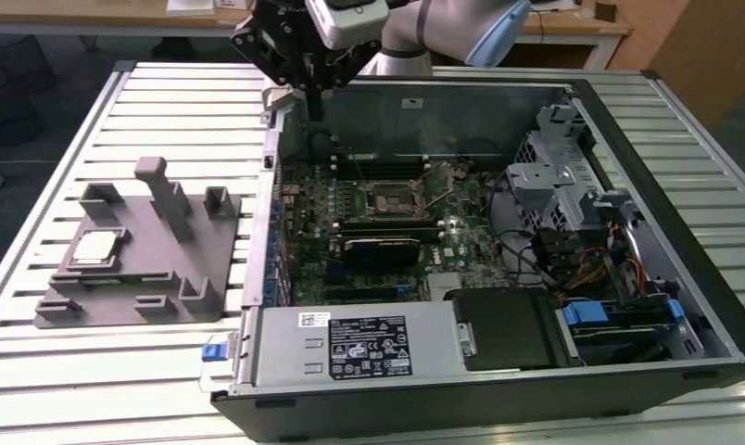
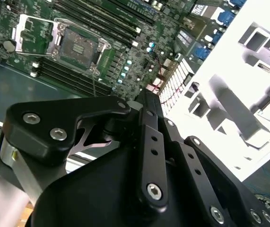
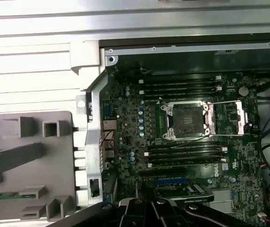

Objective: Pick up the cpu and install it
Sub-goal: 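Reach for the cpu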

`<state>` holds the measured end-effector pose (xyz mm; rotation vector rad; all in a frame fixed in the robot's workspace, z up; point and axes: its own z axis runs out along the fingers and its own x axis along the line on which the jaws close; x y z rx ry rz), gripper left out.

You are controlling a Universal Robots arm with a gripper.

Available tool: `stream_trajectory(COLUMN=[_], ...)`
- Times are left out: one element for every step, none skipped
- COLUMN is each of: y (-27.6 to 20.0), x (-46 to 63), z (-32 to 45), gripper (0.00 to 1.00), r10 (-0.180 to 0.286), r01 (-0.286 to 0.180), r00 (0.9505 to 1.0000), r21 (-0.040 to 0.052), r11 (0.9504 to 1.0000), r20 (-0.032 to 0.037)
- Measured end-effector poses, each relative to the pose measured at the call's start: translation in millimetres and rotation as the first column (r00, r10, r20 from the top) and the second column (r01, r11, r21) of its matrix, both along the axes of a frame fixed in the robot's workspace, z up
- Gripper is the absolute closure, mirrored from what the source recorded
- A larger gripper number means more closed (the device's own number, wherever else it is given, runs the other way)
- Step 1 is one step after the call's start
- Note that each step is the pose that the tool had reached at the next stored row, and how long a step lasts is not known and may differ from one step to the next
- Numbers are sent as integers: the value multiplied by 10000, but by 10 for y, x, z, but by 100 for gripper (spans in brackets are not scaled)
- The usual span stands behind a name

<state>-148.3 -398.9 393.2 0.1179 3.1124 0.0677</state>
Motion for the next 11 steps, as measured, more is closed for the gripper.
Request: stream_trajectory(y=[0, 0, 0, 0, 0, 0, 0, 0, 0, 0, 0], x=[-20, -42, -62, -85, -104, -120, -138, -155, -172, -189, -207], z=[0, -1, -1, -2, -2, -2, -2, -3, -3, -3, -4], gripper=[89, 89, 89, 89, 89, 89, 89, 89, 89, 89, 89], r10=[-1, -1, -1, 0, 0, 0, 0, 0, 0, 0, -1], r01=[1, 1, 1, 0, 0, 0, 0, 0, 0, 0, 1], r00=[10000, 10000, 10000, 10000, 10000, 10000, 10000, 10000, 10000, 10000, 10000], r21=[0, 0, 0, 1, 0, 0, 0, -1, -1, 0, 0], r11=[10000, 10000, 10000, 10000, 10000, 10000, 10000, 10000, 10000, 10000, 10000], r20=[-1, 0, 0, 0, 0, 0, 0, -1, -1, -1, 0])
